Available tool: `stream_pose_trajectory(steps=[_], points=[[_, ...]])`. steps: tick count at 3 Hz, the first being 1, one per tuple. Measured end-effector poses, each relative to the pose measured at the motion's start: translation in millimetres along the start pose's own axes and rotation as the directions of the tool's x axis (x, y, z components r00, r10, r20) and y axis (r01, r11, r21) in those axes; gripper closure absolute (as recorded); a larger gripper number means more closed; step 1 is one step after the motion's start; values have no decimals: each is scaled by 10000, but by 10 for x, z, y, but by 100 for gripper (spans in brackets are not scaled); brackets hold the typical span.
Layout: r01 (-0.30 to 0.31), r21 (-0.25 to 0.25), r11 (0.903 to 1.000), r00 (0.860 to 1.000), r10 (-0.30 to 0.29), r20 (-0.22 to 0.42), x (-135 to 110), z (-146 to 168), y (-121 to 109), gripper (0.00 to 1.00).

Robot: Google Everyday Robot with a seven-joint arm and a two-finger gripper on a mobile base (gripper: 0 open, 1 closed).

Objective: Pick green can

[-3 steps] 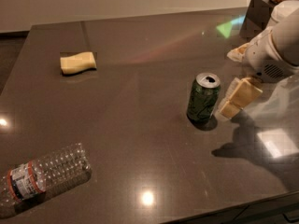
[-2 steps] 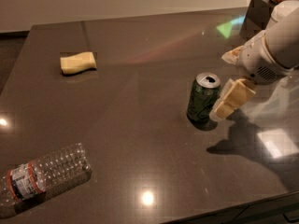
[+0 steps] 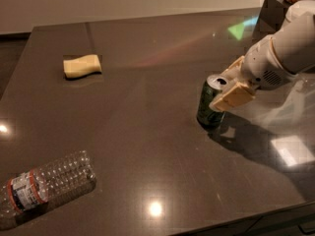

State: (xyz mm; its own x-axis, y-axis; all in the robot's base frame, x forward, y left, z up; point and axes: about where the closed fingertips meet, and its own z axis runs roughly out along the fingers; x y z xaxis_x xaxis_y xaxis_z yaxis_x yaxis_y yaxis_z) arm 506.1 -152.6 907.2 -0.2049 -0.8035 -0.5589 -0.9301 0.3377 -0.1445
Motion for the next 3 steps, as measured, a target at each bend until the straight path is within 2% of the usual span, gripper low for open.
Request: stream_pose_trajectory(steps=[2, 3], points=[[315, -286, 9991, 9985, -302, 448, -252, -84, -4, 87], [857, -297, 9959, 9948, -839, 574, -507, -235, -48, 100]])
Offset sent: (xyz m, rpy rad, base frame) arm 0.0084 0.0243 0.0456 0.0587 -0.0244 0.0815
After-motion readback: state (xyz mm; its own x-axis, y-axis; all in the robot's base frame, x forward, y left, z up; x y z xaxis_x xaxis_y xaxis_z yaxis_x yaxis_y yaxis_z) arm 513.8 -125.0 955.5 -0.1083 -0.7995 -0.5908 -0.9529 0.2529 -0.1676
